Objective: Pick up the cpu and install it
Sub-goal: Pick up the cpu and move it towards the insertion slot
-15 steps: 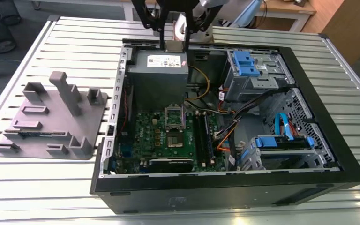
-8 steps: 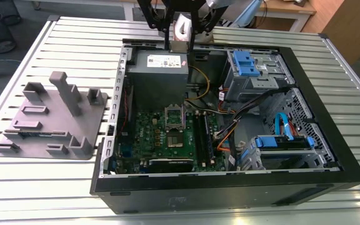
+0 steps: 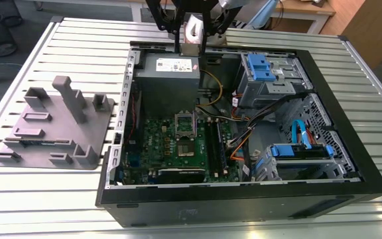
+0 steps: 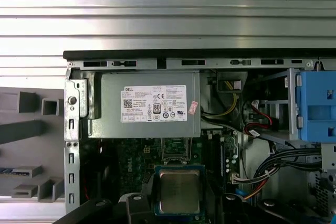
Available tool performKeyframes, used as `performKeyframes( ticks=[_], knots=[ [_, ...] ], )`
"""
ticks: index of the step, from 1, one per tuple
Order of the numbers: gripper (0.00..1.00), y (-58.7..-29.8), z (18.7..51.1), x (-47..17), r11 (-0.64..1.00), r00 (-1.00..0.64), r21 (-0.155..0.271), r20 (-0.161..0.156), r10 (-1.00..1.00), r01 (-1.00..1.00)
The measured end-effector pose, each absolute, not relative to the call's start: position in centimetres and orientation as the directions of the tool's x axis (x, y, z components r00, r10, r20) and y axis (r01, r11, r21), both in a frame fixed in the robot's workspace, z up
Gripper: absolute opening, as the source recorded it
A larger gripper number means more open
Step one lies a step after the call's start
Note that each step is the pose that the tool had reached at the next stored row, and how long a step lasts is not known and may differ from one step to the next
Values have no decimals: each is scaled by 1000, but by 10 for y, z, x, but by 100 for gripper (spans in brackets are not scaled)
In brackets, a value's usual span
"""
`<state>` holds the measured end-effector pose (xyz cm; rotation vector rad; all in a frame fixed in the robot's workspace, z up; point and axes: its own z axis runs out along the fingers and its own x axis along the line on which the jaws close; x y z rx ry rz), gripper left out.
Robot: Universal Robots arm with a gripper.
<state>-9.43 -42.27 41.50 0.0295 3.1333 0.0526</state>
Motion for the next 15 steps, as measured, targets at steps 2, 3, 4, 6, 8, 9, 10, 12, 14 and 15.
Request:
performKeyframes(
  ticks=[2, 3, 4, 6, 8, 9, 10, 12, 14, 15],
  knots=[
    [47, -423, 414, -94, 999, -1000, 34, -7, 19, 19],
    [47, -424, 414, -94, 999, -1000, 33, -7, 19, 19],
    [47, -424, 413, -94, 999, -1000, 34, -7, 19, 19],
    [47, -426, 412, -94, 999, -1000, 34, -7, 19, 19],
    [47, -428, 409, -94, 999, -1000, 34, -7, 19, 19],
    [47, -429, 408, -94, 999, -1000, 34, -7, 19, 19],
    [47, -430, 406, -94, 999, -1000, 34, -7, 19, 19],
    [47, -433, 402, -94, 999, -1000, 34, -7, 19, 19],
    [47, -435, 399, -94, 999, -1000, 34, -7, 19, 19],
    [47, -436, 397, -94, 999, -1000, 34, -7, 19, 19]
  ],
)
